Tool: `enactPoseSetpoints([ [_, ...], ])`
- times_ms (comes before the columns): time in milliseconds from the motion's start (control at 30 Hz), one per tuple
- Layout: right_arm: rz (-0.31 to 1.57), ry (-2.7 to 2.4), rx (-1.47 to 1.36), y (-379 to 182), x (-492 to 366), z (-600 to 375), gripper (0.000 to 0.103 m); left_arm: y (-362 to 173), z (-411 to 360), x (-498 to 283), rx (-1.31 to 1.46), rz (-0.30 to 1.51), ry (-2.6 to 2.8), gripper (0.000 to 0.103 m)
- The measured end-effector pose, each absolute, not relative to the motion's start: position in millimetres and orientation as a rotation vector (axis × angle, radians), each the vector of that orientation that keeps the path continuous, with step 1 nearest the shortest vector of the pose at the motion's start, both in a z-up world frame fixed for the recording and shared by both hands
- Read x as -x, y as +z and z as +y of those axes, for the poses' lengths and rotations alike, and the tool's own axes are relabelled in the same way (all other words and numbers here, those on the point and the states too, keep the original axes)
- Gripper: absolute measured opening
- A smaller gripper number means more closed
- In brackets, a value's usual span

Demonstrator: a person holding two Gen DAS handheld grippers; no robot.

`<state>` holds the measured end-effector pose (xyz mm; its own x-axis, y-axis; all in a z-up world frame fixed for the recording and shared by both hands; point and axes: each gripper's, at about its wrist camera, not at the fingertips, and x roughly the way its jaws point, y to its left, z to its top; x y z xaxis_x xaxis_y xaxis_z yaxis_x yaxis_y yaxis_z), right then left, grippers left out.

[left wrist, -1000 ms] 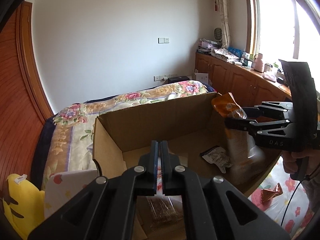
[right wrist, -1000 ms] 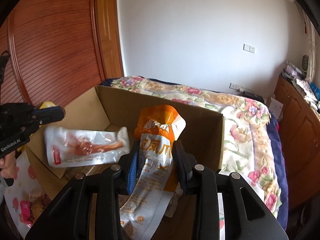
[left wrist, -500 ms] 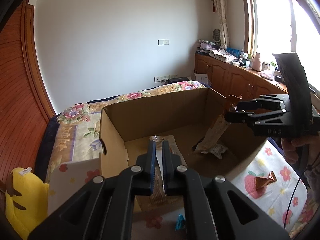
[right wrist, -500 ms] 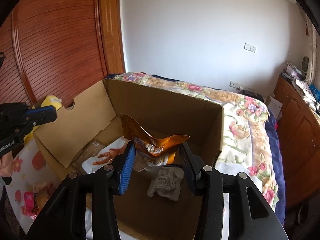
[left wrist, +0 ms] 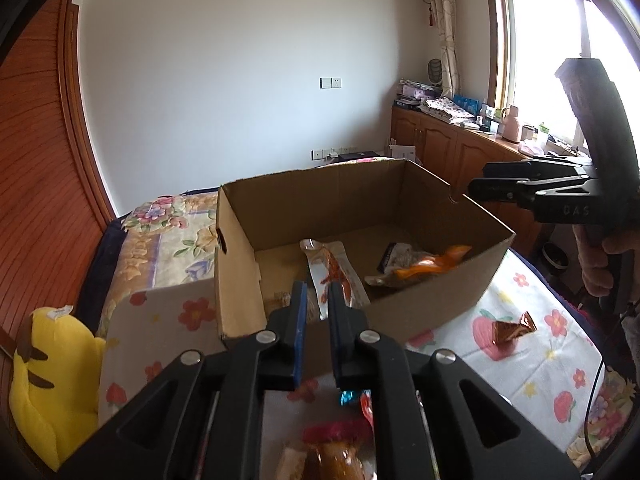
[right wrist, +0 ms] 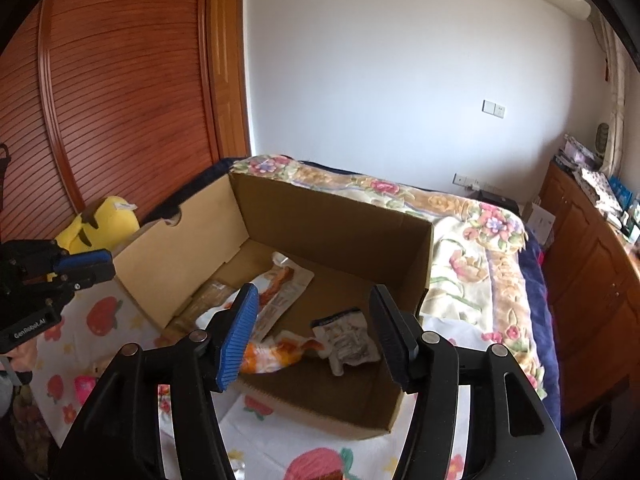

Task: Organize snacks
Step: 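Move the left tool to the pink bread bag while the right tool reaches the silver pouch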

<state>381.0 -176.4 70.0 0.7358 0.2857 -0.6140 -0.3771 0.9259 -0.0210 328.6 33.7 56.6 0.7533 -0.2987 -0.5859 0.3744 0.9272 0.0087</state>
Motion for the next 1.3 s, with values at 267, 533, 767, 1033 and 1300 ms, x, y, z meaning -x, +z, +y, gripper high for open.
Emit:
enactPoseSetpoints([
  [267,0.668,0.391,0.126,64,-335,-179,0.059,41,43,-298,-0.113,0.637,-0.368,0.012],
  [533,0.718,0.415,0.098,36,-292,-173,0.06,17,50,-276,-0.115,0.687,-0.364,0.014],
  [767,0.781,0.434,0.072,4,-274,-166,0.06,-7,50,-264,-0.105,0.731,-0.364,0.016],
  [1033,0.851,0.448,0.071,-39,-263,-150,0.06,-32,44,-259,-0.108,0.778,-0.366,0.016],
  [1300,0.901,0.456,0.066,-67,-263,-143,0.06,-40,41,-258,-0.108,0.808,-0.369,0.02],
])
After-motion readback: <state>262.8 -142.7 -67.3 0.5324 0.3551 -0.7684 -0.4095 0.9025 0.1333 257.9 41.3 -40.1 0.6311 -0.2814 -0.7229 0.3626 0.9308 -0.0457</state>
